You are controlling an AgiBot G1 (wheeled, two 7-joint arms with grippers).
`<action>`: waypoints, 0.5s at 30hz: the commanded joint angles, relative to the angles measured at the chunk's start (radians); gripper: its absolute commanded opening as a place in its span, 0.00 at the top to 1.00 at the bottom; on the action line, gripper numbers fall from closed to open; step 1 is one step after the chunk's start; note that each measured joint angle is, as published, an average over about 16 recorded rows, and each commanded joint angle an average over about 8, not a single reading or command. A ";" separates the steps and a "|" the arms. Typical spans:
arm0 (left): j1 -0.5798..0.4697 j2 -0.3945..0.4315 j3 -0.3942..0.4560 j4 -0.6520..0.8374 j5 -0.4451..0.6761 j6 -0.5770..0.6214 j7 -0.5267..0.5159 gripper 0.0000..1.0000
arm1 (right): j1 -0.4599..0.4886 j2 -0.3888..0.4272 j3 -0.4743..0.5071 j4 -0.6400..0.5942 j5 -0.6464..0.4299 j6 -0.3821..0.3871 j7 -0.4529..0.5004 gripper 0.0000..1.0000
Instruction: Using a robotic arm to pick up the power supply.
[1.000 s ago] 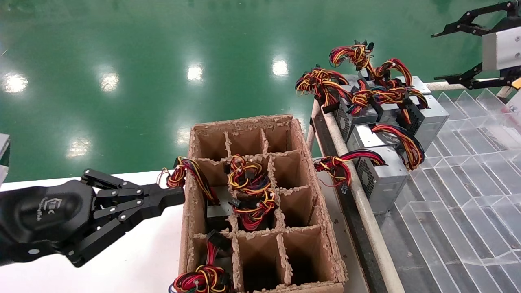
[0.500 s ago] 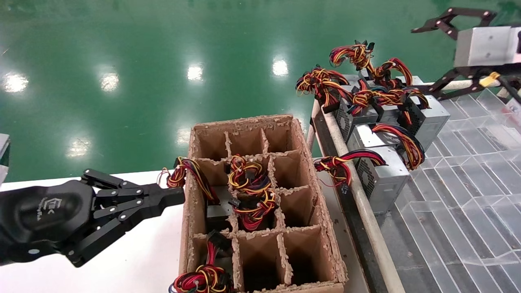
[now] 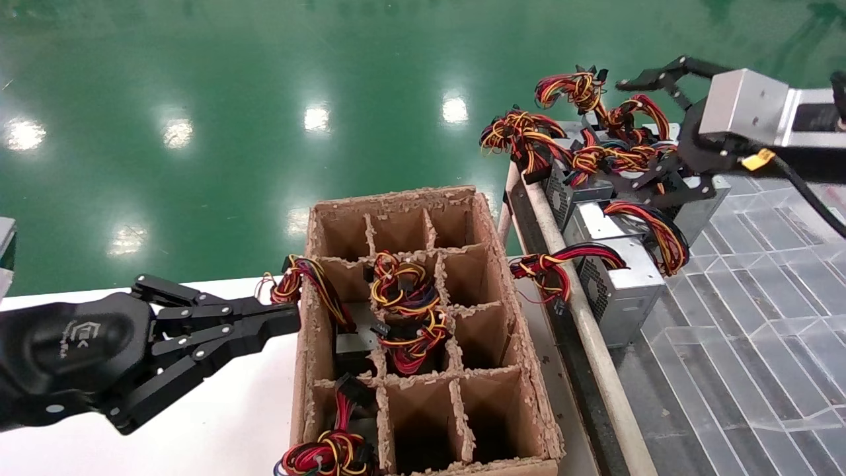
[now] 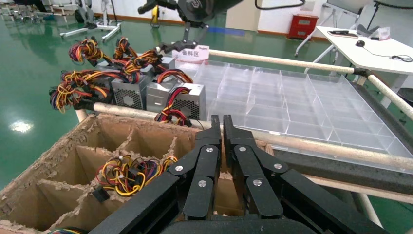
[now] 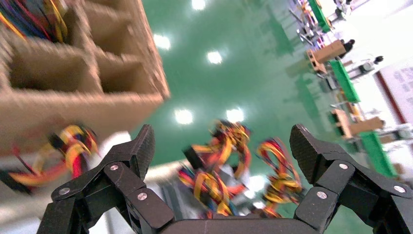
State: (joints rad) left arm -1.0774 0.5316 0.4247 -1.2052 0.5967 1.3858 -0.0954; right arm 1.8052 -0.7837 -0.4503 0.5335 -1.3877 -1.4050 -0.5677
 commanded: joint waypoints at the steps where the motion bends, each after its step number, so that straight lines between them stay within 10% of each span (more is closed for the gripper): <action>1: 0.000 0.000 0.000 0.000 0.000 0.000 0.000 0.00 | -0.041 0.010 0.009 0.042 0.037 -0.005 0.042 0.00; 15: 0.000 0.000 0.000 0.000 0.000 0.000 0.000 0.00 | -0.331 0.078 0.077 0.340 0.297 -0.041 0.342 0.00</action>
State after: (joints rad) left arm -1.0774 0.5316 0.4247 -1.2052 0.5967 1.3858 -0.0954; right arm 1.4746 -0.7057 -0.3730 0.8732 -1.0904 -1.4460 -0.2260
